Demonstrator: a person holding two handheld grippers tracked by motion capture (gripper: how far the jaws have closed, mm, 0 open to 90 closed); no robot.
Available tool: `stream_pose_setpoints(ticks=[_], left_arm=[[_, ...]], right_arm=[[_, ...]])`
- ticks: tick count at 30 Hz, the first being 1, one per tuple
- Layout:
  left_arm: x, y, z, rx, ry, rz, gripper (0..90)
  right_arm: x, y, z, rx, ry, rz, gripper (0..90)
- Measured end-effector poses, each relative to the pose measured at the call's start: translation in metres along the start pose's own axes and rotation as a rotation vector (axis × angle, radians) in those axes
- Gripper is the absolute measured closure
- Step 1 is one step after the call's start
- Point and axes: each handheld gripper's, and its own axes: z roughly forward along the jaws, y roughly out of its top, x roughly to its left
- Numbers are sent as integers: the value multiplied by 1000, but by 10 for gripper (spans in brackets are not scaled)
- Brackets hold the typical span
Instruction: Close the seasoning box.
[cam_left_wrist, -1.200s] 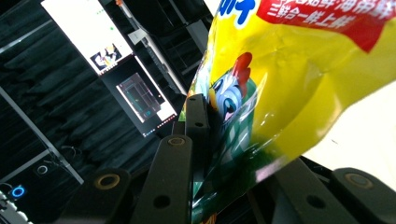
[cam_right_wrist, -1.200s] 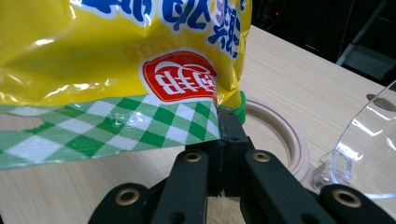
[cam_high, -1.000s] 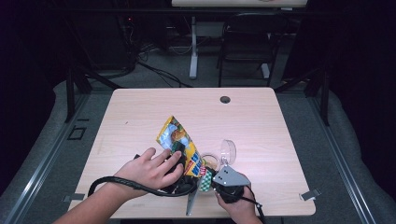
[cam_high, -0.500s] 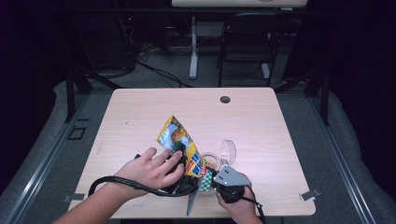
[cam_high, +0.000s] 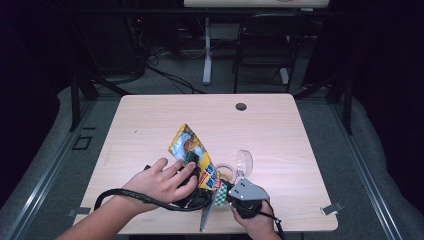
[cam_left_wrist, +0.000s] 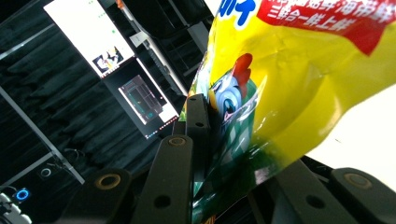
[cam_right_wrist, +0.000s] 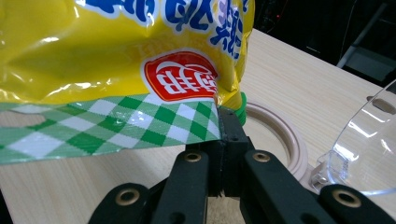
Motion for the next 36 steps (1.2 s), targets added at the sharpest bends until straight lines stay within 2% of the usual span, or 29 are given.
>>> stream_pose_setpoints(ticks=[8,14,18,20,24,25,27,30,31,32,35,36], left_arm=[[2,0,-2,2,2,13,830],[3,-1,-2,-15,-3,-12,831],[5,-1,-2,-13,-2,-7,832],[6,-1,-3,-6,5,10,833],[4,-1,-2,-22,11,-6,833],[5,0,-2,-15,10,2,833],[4,0,-1,-16,-2,-8,833],[3,0,0,-12,-3,4,833],[5,0,-1,7,-5,29,833],[4,0,0,-8,-5,7,833],[5,0,0,3,-6,14,832],[4,0,0,-3,-6,5,833]], right_arm=[[1,0,-2,-2,5,5,898],[-1,0,-6,-4,4,3,898],[-2,0,-8,-9,3,6,898],[-2,0,-10,-9,-2,7,898],[-2,0,-9,-9,-2,9,898],[-2,0,-9,-13,1,12,898],[-2,0,-8,-11,1,14,898],[-1,0,-6,-6,0,14,898],[-1,0,-5,-3,1,15,898],[-1,0,-5,1,0,11,898],[-1,0,-4,-7,1,16,898],[-1,0,-4,-7,1,16,898]])
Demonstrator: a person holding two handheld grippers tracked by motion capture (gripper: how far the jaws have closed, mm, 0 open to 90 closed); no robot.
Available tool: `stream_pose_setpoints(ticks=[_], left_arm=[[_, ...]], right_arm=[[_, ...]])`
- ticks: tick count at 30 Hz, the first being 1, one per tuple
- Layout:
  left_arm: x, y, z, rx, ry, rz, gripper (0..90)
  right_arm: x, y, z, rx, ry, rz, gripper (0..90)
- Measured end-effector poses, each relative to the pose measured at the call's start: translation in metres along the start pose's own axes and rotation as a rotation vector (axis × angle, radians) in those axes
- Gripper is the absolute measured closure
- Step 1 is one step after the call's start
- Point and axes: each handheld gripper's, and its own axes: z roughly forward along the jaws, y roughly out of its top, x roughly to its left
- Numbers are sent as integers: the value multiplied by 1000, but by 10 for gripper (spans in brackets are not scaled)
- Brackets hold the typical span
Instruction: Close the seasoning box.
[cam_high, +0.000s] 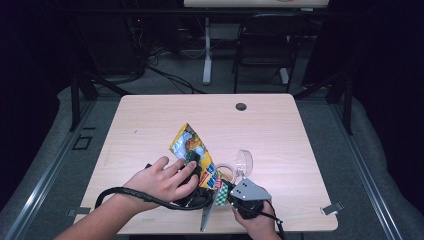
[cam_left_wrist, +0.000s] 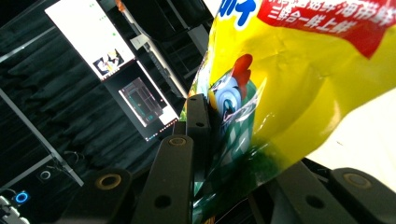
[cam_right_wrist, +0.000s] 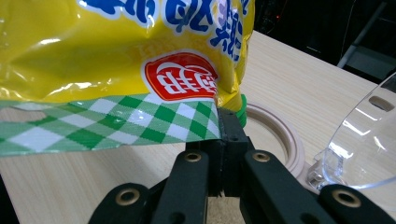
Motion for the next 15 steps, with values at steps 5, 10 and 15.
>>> stream_pose_setpoints(ticks=[5,10,15], left_arm=[[0,0,1,7,-1,9,833],[-1,0,1,10,-4,13,833],[-1,0,0,21,-6,28,833]], right_arm=[[0,0,2,1,4,4,898],[0,0,3,3,4,3,898],[1,0,4,3,7,-1,898]])
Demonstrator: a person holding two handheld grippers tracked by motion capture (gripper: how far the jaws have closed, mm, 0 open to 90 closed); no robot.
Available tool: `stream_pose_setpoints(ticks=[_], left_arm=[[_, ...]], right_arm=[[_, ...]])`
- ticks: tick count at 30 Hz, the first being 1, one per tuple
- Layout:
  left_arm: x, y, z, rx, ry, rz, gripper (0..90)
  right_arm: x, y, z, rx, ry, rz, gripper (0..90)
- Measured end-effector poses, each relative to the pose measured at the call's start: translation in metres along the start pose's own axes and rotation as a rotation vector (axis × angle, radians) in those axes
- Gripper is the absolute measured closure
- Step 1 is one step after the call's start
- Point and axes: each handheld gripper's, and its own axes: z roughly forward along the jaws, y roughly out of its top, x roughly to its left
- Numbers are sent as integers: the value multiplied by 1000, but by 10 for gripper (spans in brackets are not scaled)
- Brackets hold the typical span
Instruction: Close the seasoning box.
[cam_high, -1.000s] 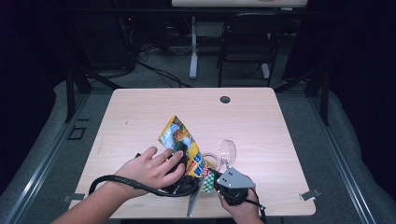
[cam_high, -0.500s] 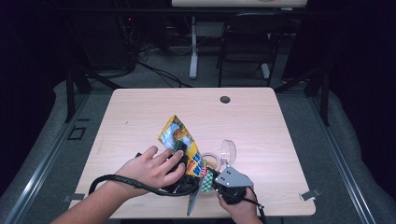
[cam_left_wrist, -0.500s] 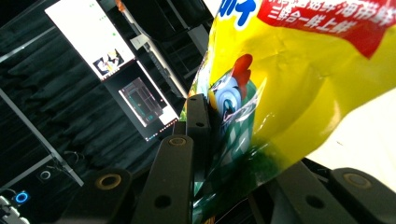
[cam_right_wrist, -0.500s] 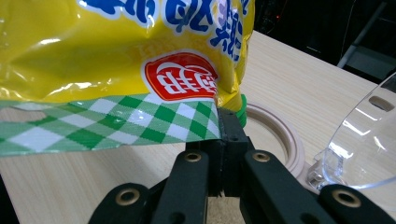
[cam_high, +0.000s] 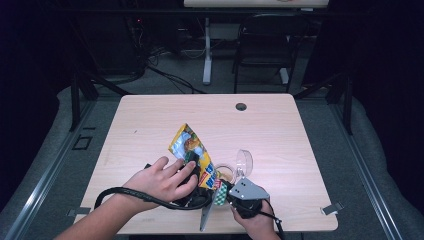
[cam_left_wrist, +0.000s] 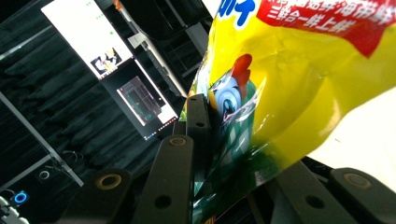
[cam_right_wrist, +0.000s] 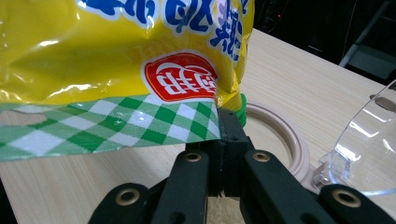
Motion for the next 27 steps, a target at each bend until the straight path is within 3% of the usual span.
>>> stream_pose_setpoints(ticks=[12,15,18,19,25,27], left_arm=[[1,0,0,3,-5,2,833],[1,-1,0,-16,1,-20,834],[3,-1,-1,-5,8,0,834],[2,-1,0,-16,9,-15,834],[4,-1,-1,-6,2,-4,835],[4,-1,-1,-20,2,-26,836]], right_arm=[[0,0,1,7,-1,0,898],[0,0,0,3,9,3,898],[0,1,-1,-2,7,10,898],[0,1,-1,-2,7,11,898],[0,1,-1,-4,7,14,898],[-1,1,-4,-7,4,12,898]])
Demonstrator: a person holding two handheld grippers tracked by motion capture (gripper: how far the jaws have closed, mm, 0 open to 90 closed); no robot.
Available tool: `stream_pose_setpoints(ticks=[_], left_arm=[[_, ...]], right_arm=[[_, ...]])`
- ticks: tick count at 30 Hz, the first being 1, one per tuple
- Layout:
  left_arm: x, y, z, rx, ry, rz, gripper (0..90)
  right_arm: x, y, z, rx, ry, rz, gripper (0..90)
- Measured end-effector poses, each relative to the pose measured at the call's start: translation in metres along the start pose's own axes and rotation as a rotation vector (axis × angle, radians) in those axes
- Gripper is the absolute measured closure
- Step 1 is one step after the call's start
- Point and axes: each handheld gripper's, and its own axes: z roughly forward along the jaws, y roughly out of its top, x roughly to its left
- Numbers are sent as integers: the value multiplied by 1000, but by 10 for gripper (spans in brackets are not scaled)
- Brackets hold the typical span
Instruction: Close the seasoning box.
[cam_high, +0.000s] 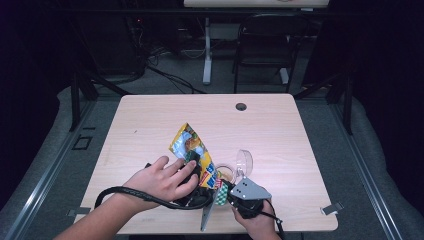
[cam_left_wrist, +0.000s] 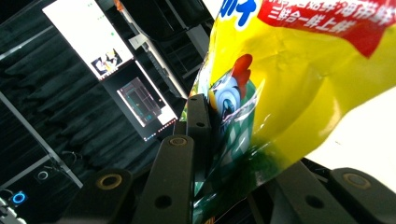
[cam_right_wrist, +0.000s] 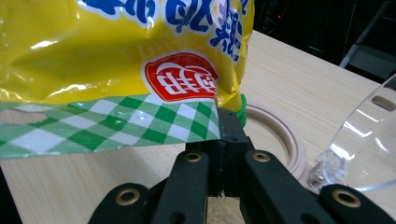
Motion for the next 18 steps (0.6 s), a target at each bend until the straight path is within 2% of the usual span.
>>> stream_pose_setpoints(ticks=[1,2,3,5,7,9,11,13,14,18], left_arm=[[1,0,-1,10,0,14,836],[0,0,0,-8,10,-7,836],[1,0,0,-6,11,-3,836],[2,0,0,-18,-2,-23,836],[3,0,-1,-7,0,-7,835],[2,1,0,-14,2,-14,835],[3,2,-1,-6,5,3,835],[3,2,0,-16,14,-5,835],[4,2,-1,-7,14,7,836],[3,2,0,-5,5,6,836]], right_arm=[[0,0,-1,1,0,0,898],[-1,0,-1,0,0,2,898],[0,0,-1,-2,0,5,898],[0,0,-2,4,-3,-1,898],[0,0,-2,2,0,-1,899],[0,0,-2,2,0,2,899],[0,0,-2,2,1,6,899],[0,-1,-3,4,4,5,898],[-1,0,-3,6,2,4,898],[-1,-1,-3,8,3,4,899]])
